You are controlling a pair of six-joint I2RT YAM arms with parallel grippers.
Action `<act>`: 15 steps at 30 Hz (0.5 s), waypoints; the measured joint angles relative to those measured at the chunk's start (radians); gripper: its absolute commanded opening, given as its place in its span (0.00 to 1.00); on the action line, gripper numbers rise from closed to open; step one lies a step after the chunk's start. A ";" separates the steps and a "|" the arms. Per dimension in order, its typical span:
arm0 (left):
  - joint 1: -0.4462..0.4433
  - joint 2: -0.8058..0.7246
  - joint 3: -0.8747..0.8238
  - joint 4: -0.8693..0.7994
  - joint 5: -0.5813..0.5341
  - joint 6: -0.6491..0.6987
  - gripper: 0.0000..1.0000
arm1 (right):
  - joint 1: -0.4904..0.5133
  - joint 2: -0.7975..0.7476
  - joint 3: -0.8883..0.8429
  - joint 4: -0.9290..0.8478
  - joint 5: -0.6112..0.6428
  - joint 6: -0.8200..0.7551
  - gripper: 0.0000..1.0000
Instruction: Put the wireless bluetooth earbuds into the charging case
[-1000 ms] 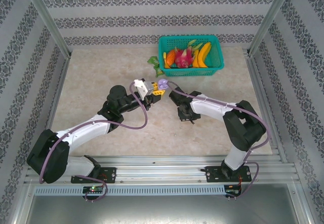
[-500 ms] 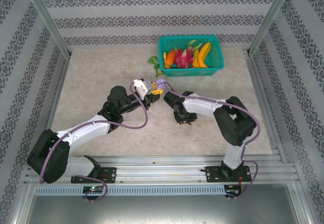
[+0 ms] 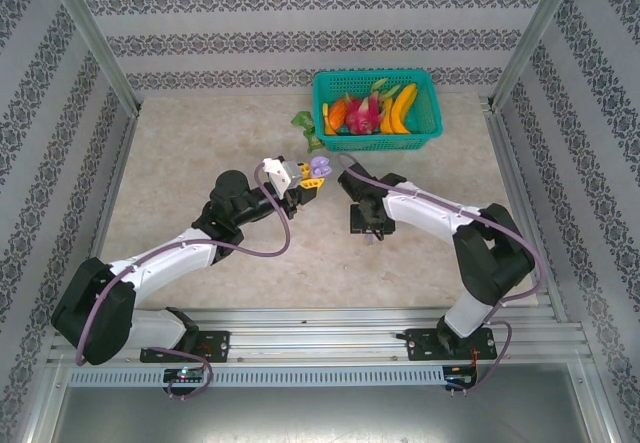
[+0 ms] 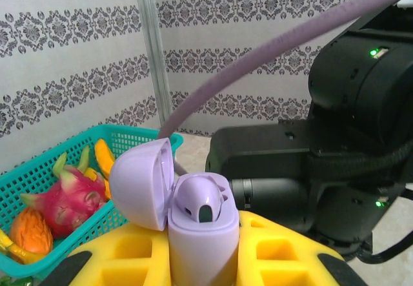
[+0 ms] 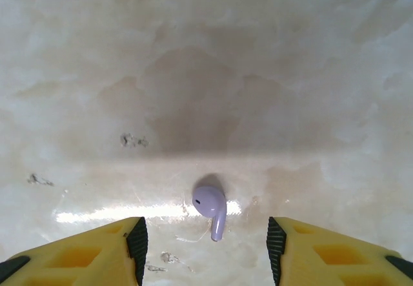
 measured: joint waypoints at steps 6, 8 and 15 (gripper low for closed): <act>0.000 0.000 0.000 0.000 0.007 0.000 0.00 | -0.027 0.010 -0.015 0.028 -0.034 -0.003 0.48; 0.000 0.000 0.000 0.000 0.010 0.000 0.00 | -0.028 0.022 -0.020 0.035 -0.043 -0.016 0.47; 0.000 0.001 0.000 0.000 0.018 0.000 0.00 | -0.028 0.062 -0.051 0.071 -0.082 -0.043 0.45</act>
